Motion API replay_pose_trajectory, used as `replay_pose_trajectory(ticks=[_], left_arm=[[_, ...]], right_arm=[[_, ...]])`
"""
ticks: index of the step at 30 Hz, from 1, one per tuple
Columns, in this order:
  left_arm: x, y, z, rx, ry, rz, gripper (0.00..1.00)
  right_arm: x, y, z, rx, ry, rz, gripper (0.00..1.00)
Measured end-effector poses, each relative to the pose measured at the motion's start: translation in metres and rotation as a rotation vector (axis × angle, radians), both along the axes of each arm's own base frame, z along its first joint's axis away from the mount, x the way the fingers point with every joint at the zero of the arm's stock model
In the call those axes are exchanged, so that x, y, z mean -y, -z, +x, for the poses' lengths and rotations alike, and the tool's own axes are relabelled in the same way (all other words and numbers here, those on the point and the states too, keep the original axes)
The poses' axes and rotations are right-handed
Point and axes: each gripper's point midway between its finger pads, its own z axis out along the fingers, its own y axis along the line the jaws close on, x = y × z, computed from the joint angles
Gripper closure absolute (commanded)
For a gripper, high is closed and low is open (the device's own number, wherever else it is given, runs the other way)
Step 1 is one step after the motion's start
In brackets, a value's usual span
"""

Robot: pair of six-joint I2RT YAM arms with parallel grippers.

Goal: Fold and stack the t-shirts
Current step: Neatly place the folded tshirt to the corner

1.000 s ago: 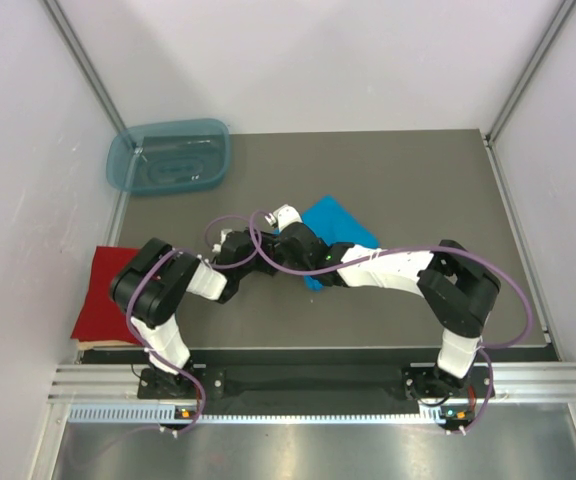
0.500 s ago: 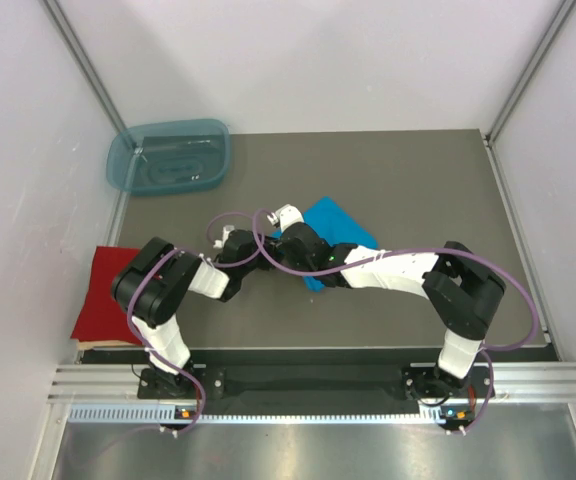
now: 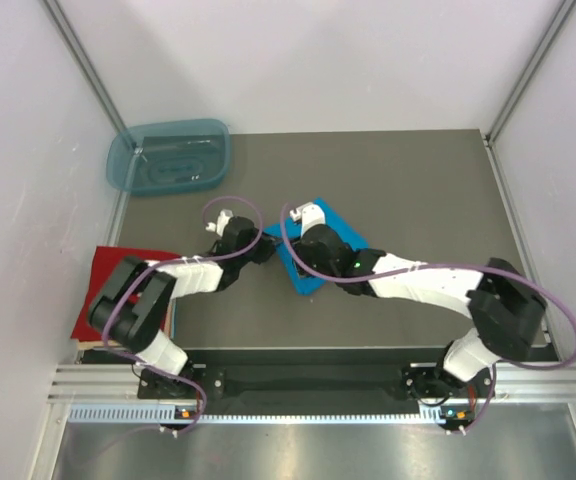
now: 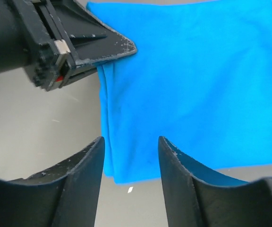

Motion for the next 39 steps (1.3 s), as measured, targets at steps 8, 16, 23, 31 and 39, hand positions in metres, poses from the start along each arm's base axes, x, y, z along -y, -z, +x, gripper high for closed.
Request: replay_pose_trajectory(ticks=[8, 16, 23, 31, 39], left_arm=[[-0.037, -0.06, -0.004, 0.07, -0.034, 0.235, 1.0], [-0.097, -0.056, -0.041, -0.03, -0.105, 0.501, 1.0], [-0.156, -0.074, -0.063, -0.027, -0.195, 0.641, 1.0], [-0.203, -0.084, -0.09, -0.059, -0.283, 0.682, 1.0], [-0.231, -0.077, -0.115, -0.143, -0.315, 0.78, 1.0]], right_arm=[[0.018, -0.062, 0.008, 0.029, 0.096, 0.196, 0.53], [0.043, 0.005, 0.026, -0.139, 0.23, 0.161, 0.54], [0.012, 0.034, 0.019, -0.267, 0.152, 0.192, 0.55], [-0.038, 0.072, 0.03, -0.425, 0.166, 0.31, 0.52], [-0.059, 0.063, 0.032, -0.497, 0.226, 0.449, 0.41]])
